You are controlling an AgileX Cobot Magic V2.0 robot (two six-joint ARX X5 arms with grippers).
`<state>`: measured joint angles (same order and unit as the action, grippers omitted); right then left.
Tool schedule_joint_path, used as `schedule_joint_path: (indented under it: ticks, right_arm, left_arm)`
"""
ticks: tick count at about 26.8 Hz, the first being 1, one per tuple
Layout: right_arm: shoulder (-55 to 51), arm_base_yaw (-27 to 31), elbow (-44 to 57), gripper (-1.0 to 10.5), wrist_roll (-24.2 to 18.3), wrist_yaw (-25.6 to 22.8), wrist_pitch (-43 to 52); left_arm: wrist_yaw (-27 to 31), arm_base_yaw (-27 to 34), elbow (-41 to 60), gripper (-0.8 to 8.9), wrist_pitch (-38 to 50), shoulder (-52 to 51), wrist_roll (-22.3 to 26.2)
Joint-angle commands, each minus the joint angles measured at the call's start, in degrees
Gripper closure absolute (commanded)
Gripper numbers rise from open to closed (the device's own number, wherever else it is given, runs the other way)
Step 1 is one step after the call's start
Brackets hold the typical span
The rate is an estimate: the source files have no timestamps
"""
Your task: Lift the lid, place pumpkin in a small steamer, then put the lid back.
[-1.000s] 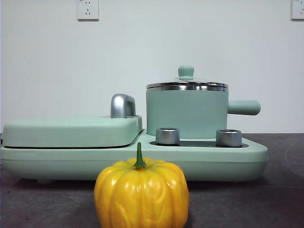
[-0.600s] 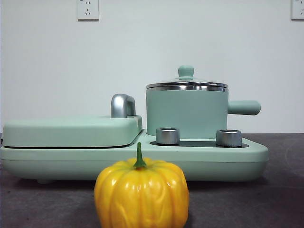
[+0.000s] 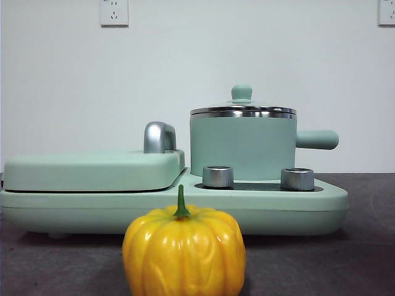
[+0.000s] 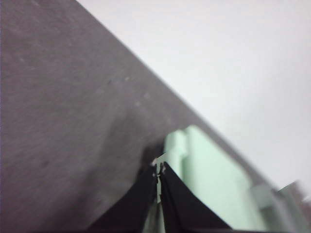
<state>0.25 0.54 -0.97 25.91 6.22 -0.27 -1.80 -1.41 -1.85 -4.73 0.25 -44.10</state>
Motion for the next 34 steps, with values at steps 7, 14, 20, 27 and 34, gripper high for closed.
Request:
schedule_joint_path:
  ticks: [7, 14, 20, 27, 34]
  right_arm:
    - [0.11, -0.02, -8.68, 9.3, 2.93, 3.34, 1.01]
    - [5.7, -0.02, -19.08, 9.3, 1.62, 4.39, -8.33]
    - [14.19, -0.02, -25.75, 9.3, -4.81, 9.18, -9.66]
    - [24.52, -0.02, -33.18, 9.3, -13.84, 14.93, -9.66]
    - [33.75, -0.07, -39.91, 9.3, -20.65, 21.42, -9.64]
  left_arm:
    - [-0.17, -0.07, -3.5, 8.03, 9.14, 0.04, -3.21]
    - [-1.77, -0.15, -17.59, 8.03, -6.99, 3.61, 1.95]
    - [-4.17, -0.15, -28.09, 8.03, -10.49, 10.62, 15.76]
    - [-11.69, -0.15, -36.17, 8.03, -10.67, 21.86, 27.41]
    - [-20.94, -0.42, -41.03, 8.03, -9.6, 34.14, 32.44]
